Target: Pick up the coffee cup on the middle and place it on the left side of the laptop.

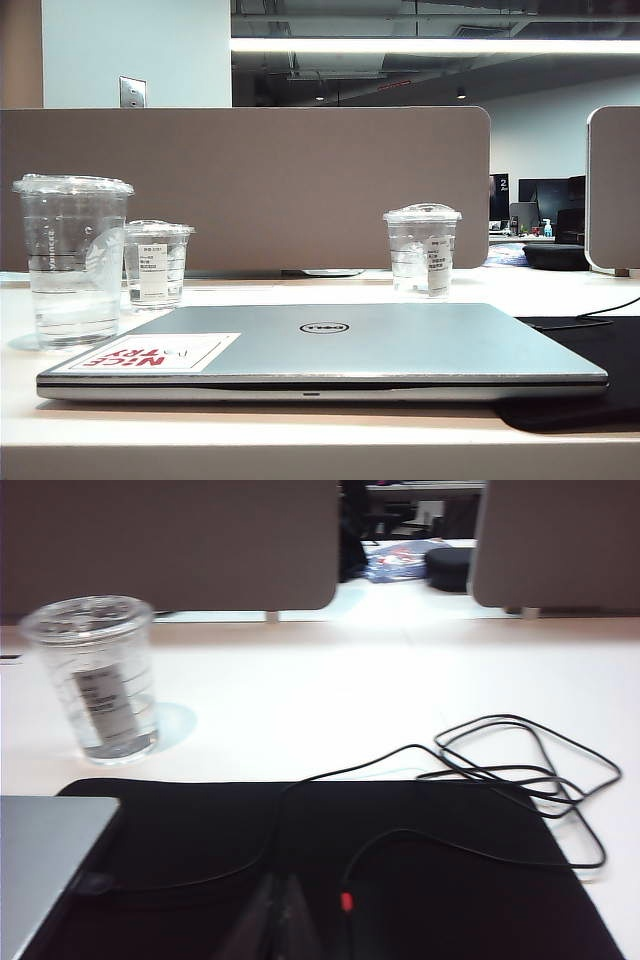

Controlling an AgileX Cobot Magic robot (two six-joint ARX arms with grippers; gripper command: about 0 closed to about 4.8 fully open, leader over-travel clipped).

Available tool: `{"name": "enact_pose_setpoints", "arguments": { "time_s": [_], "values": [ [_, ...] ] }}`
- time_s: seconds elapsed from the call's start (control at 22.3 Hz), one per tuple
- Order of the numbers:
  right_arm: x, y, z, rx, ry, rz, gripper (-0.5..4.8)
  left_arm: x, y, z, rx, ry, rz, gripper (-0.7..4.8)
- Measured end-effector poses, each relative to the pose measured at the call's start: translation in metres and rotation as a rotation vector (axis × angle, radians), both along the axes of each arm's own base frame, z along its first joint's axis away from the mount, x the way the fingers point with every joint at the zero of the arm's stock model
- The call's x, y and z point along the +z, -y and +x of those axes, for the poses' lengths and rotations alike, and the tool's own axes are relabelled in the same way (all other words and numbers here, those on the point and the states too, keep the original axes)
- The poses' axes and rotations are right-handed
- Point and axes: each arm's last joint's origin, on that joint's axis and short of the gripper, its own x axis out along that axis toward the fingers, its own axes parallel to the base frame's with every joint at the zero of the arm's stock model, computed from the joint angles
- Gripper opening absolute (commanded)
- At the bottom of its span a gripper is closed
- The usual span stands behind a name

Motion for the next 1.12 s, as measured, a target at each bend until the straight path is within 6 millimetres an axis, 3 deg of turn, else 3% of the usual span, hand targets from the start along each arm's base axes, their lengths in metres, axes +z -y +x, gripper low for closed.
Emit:
{"name": "enact_pose_setpoints", "arguments": {
  "time_s": [1.12],
  "values": [
    [0.0, 0.0009, 0.0, -0.009, 0.0, 0.0, -0.05, 0.0017, 0.001, 0.0001, -0.032, 0.014, -0.06, -0.03]
  ]
}}
